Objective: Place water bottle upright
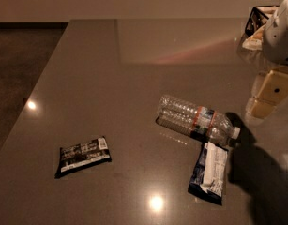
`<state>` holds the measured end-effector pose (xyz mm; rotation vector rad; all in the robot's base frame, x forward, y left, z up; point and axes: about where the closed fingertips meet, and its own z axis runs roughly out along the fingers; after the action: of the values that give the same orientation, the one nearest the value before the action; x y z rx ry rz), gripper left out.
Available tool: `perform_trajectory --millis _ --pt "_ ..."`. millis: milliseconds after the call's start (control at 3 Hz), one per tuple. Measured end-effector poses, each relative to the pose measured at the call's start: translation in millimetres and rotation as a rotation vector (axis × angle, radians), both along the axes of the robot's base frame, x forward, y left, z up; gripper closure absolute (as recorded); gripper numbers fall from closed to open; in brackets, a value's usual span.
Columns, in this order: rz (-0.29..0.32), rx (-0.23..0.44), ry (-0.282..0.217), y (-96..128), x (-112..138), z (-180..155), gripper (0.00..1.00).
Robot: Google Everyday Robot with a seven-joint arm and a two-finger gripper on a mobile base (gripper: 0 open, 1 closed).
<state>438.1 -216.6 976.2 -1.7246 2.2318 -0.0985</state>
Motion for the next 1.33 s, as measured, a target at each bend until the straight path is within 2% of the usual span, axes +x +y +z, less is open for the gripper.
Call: perform_trajectory --millis 333,667,1333 --pt "0.000 0.000 0.000 0.0 0.0 0.0 0.00" --pt "-0.026 0.004 0.014 2.6 3.4 -10.0 0.00" --pt "-0.087 0.017 0.091 13.3 10.7 -52.0 0.00"
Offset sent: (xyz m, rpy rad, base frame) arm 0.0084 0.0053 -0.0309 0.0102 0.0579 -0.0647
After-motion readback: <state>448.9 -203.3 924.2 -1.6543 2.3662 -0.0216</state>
